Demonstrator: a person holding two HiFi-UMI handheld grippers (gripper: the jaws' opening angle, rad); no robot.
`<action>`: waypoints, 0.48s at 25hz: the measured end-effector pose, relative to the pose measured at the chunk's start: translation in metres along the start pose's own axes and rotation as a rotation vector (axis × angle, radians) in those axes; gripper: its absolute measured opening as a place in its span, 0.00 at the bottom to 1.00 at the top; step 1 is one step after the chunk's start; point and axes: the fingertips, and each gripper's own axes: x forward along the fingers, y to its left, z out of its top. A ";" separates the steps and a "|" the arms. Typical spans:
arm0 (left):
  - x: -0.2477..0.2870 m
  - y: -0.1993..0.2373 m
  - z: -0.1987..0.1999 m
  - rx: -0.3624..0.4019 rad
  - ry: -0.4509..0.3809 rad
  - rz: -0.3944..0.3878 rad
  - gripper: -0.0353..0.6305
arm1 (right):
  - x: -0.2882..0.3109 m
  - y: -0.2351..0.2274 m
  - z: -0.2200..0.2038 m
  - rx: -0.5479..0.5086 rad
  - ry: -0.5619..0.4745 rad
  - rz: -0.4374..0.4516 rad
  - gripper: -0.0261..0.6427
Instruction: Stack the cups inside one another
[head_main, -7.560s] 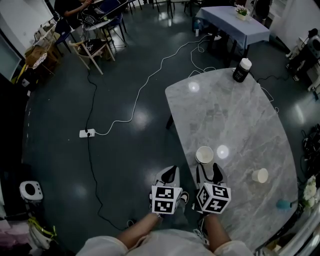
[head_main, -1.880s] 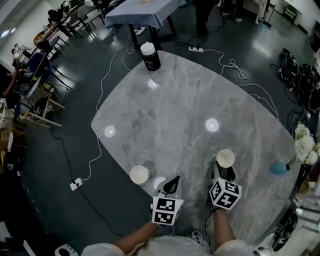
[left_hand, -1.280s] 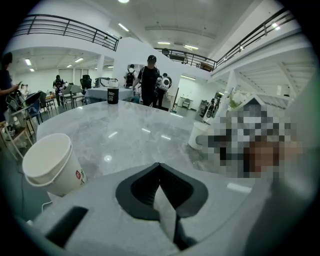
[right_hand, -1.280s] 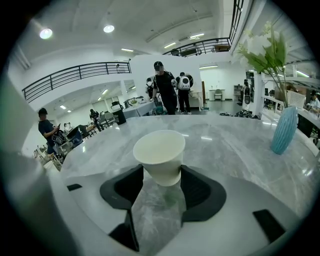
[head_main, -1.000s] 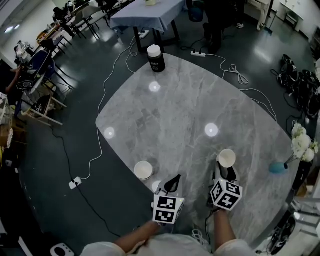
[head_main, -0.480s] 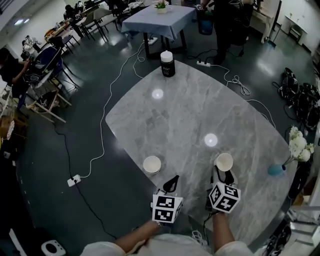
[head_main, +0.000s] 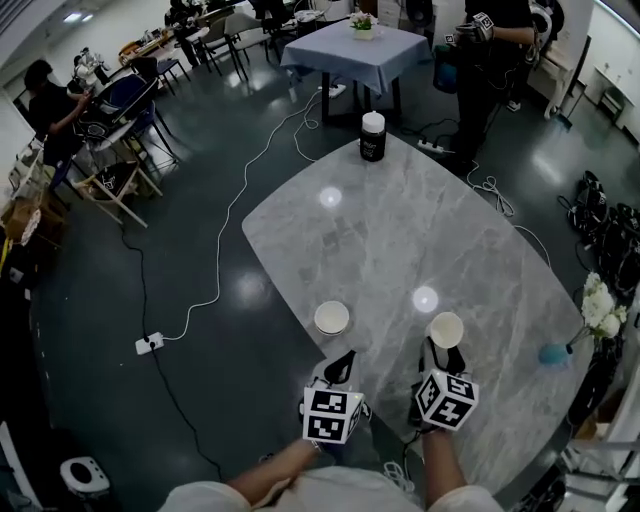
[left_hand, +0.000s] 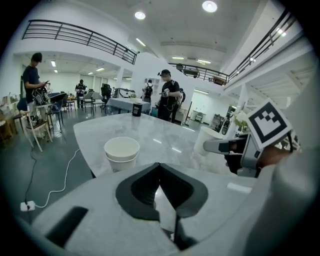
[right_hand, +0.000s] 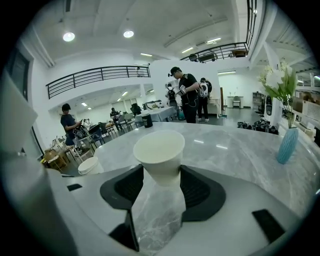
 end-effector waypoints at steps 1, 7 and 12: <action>-0.004 0.004 0.000 -0.006 -0.007 0.010 0.05 | -0.002 0.005 -0.001 -0.008 0.001 0.008 0.36; -0.032 0.028 0.002 -0.043 -0.050 0.056 0.05 | -0.011 0.040 -0.001 -0.058 -0.001 0.056 0.36; -0.054 0.048 0.004 -0.063 -0.079 0.095 0.05 | -0.013 0.075 0.004 -0.095 -0.011 0.110 0.36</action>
